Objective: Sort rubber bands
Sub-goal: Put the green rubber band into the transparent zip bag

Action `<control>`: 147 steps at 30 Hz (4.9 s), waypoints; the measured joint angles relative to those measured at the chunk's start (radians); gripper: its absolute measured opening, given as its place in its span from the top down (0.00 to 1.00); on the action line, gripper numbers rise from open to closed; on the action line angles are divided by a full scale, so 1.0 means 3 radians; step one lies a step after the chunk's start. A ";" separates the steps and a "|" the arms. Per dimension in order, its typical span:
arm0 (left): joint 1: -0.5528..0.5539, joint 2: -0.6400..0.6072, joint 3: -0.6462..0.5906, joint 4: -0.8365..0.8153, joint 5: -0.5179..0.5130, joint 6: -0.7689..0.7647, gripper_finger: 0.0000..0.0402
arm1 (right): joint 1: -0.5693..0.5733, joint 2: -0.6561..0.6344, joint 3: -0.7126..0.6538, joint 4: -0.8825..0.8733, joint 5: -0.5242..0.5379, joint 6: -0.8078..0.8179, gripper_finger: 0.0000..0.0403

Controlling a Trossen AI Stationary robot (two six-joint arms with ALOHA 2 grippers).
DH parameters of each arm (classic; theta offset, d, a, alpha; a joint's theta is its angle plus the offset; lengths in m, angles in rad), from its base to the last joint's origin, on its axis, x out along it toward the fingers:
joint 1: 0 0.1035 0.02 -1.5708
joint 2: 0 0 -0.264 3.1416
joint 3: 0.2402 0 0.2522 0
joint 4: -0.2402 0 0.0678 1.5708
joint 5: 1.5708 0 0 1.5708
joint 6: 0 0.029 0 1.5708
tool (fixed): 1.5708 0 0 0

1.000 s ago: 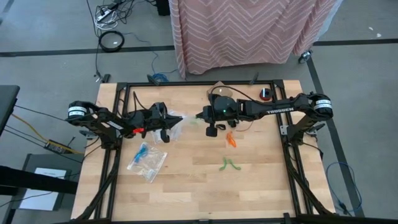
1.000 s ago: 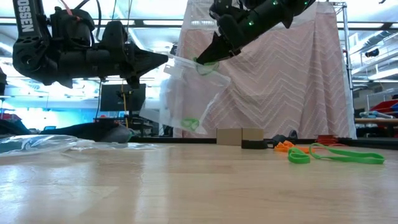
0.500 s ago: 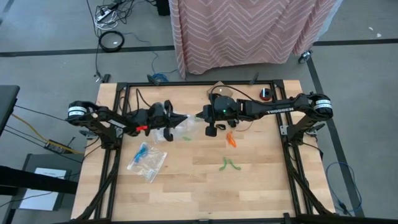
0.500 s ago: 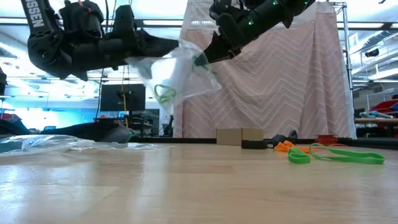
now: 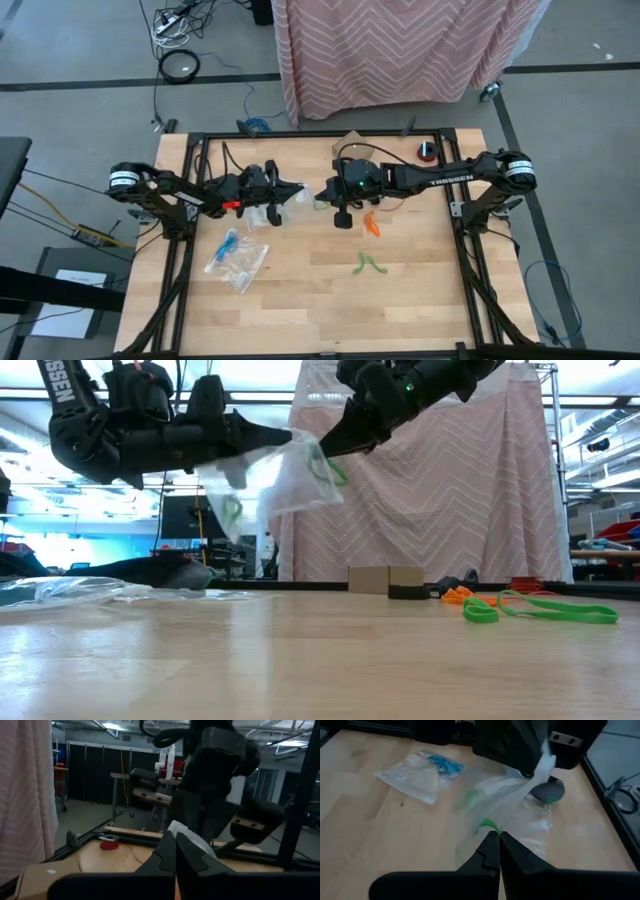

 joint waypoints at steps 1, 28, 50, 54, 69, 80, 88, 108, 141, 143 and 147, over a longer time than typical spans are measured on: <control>0.0000 -0.0001 0.0010 -0.0037 -0.0001 0.0000 0.99 | 0.0002 -0.0001 0.0000 0.0000 -0.0004 0.0016 1.00; 0.0003 -0.0001 0.0020 -0.0441 -0.0207 -0.0219 0.99 | -0.0019 0.0005 0.0000 -0.0195 0.0286 0.0284 1.00; -0.0022 0.0001 0.0138 -0.0798 -0.0357 -0.0284 0.99 | 0.0073 -0.0091 -0.0001 -0.0039 0.0214 0.0112 1.00; -0.0024 0.0001 0.0138 -0.0789 -0.0417 -0.0267 0.99 | 0.0188 -0.0240 -0.0001 0.0031 0.0808 -0.0065 1.00; -0.0031 0.0007 0.0128 -0.0868 -0.0547 -0.0110 0.99 | 0.0306 -0.0200 -0.0001 -0.0099 0.1977 0.0122 1.00; -0.0119 0.0102 -0.0225 0.0507 -0.0549 -0.0063 1.00 | 0.0266 -0.0202 -0.0293 0.0542 0.1888 0.0101 1.00; -0.0135 0.0138 -0.0492 0.0579 -0.0536 -0.0072 1.00 | 0.0356 -0.0214 -0.0314 0.1327 0.1628 -0.0357 1.00; -0.0273 0.0138 -0.0406 0.0591 -0.0525 0.0152 1.00 | 0.0280 -0.0203 -0.0314 0.1652 0.1172 -0.0449 1.00; -0.0276 0.0120 -0.0406 0.0591 -0.0427 0.0125 0.99 | 0.0064 -0.0200 -0.0740 0.1661 0.0719 -0.0048 1.00; -0.0276 0.0120 -0.0406 0.0592 -0.0427 0.0125 0.99 | 0.0047 -0.0201 -0.0744 0.1635 0.0714 -0.0031 1.00; -0.0276 0.0119 -0.0406 0.0592 -0.0427 0.0125 0.99 | 0.0028 -0.0201 -0.0744 0.1543 0.0692 -0.0023 1.00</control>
